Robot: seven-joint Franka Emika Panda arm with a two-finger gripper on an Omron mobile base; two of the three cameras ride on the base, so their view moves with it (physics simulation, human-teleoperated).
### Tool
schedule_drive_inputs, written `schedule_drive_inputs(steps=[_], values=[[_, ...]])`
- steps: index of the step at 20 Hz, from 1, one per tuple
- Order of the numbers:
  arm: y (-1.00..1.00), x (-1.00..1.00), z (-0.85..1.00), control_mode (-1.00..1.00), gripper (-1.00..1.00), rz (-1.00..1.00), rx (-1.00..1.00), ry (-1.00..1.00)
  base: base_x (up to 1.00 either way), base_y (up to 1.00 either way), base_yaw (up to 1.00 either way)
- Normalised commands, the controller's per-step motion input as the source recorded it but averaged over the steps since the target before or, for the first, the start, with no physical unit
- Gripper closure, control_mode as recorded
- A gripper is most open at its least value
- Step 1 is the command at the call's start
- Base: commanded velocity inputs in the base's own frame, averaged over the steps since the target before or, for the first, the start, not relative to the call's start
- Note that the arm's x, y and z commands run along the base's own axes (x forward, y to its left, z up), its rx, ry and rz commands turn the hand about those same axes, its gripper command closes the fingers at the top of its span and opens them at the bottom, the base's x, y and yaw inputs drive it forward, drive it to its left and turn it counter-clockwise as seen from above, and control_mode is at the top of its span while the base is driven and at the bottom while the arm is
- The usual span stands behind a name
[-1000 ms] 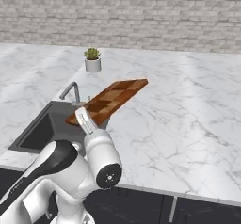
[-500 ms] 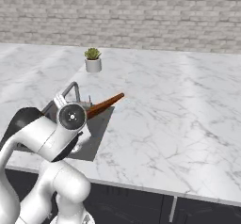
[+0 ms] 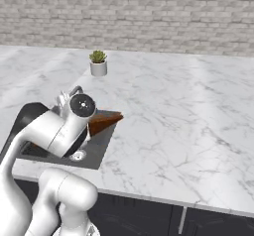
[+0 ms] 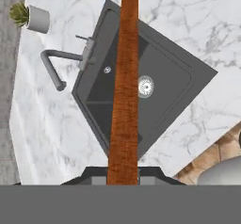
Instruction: Move the cutting board and knife to the sink. Then move spray from the cabinet to the counter.
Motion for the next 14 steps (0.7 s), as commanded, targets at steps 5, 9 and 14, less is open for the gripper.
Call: schedule_drive_inputs(steps=[5,9,14], values=[[-0.02,0.00,0.00,-1.00,1.00,0.00,0.34,0.08,0.00,0.00,0.00],[0.00,0.00,0.00,-1.00,1.00,0.00,0.07,0.01,0.00,0.00,0.00],[0.18,0.03,-0.02,-1.00,1.00,0.00,0.00,0.03,0.00,0.00,0.00]])
